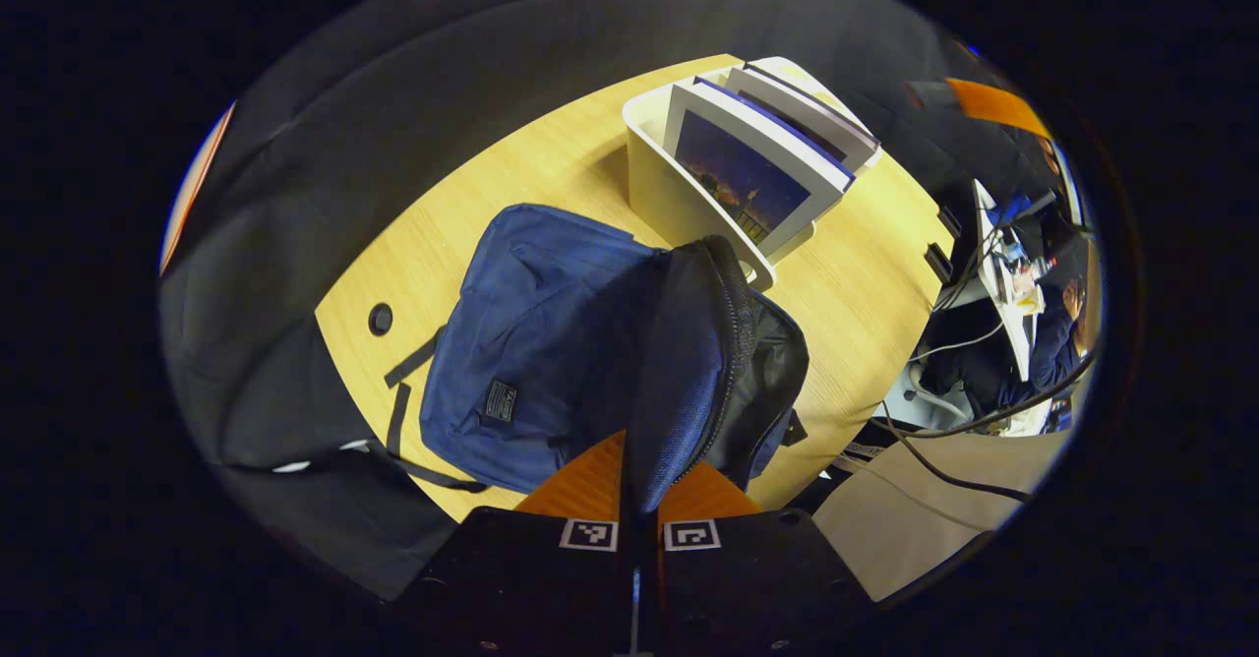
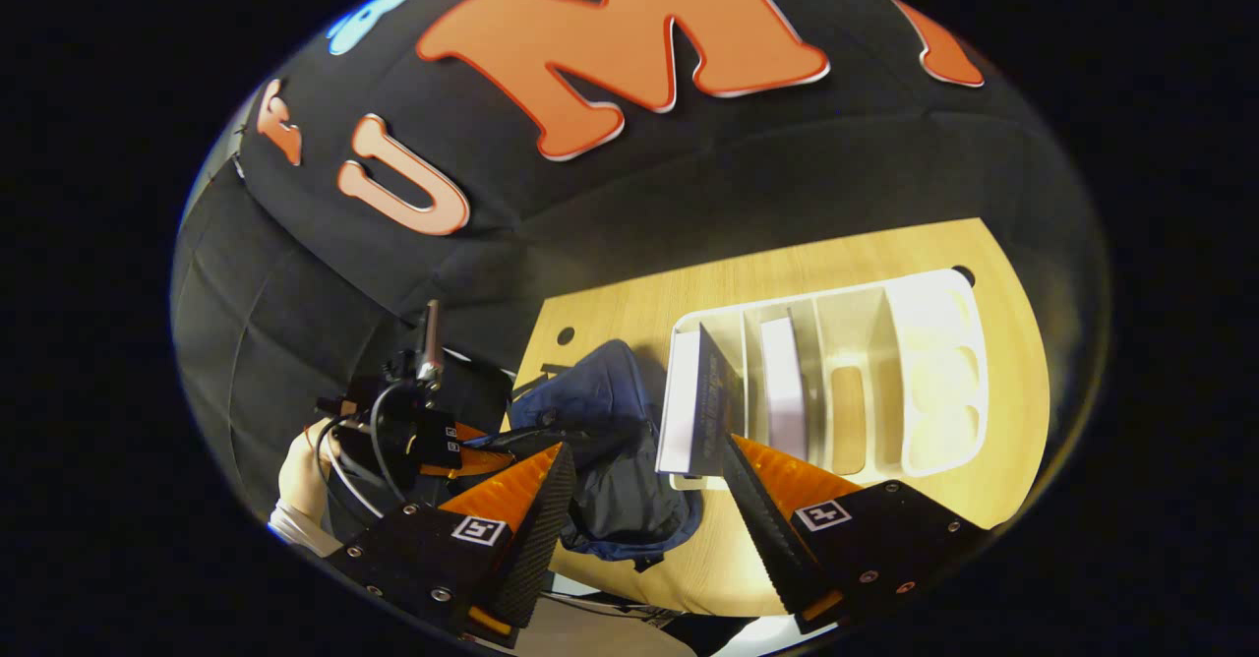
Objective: Open the schoolbag, grab two books from the bookshelf and put them into the schoolbag.
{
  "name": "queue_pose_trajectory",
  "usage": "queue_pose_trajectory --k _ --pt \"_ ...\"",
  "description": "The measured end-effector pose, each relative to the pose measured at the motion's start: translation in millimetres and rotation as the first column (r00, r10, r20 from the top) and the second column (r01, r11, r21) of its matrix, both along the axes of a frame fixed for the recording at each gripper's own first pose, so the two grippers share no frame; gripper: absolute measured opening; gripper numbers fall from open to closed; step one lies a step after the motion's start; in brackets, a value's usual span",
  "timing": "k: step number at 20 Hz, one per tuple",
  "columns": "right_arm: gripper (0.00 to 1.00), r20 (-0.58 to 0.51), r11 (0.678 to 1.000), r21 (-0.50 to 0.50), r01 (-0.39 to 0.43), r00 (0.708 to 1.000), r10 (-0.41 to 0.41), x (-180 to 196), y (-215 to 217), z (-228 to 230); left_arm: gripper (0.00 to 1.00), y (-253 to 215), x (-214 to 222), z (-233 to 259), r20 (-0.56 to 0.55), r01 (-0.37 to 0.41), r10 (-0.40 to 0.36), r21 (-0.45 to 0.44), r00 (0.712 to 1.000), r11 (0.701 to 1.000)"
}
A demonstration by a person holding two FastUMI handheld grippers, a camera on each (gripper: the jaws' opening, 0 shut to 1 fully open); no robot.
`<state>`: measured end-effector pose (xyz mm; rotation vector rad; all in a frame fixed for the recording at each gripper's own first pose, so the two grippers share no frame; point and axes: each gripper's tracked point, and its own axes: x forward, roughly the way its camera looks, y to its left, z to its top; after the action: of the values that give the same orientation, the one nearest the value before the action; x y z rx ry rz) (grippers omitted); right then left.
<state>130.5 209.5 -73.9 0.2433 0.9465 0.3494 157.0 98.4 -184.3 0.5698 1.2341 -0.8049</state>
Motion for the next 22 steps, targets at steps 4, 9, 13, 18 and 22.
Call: queue_pose_trajectory --k 4,9,13,18,22 --pt "0.92 -0.093 0.99 -0.142 0.023 0.995 -0.037 38.2 16.7 -39.7 0.03 2.0 17.1 0.3 0.016 0.059 -0.059 -0.041 0.998 0.997" --pt "0.92 -0.181 0.963 -0.268 0.005 0.982 -0.055 58.5 19.1 -74.9 0.03 8.8 21.8 -2.5 0.006 0.087 -0.087 -0.089 0.996 0.992" --pt "0.92 -0.231 0.923 -0.384 -0.036 0.971 -0.058 59.2 7.2 -103.5 0.03 9.4 22.4 -5.5 -0.001 0.091 -0.091 -0.115 0.996 0.989" --pt "0.58 -0.248 0.911 -0.409 -0.043 0.967 -0.065 63.4 12.2 -115.8 0.03 10.3 24.6 -10.0 -0.002 0.091 -0.092 -0.133 0.996 0.987" --pt "0.3 -0.213 0.907 -0.421 -0.016 0.974 -0.082 63.9 -4.7 -109.8 0.03 9.4 24.6 -10.5 0.009 0.076 -0.075 -0.135 0.997 0.988"
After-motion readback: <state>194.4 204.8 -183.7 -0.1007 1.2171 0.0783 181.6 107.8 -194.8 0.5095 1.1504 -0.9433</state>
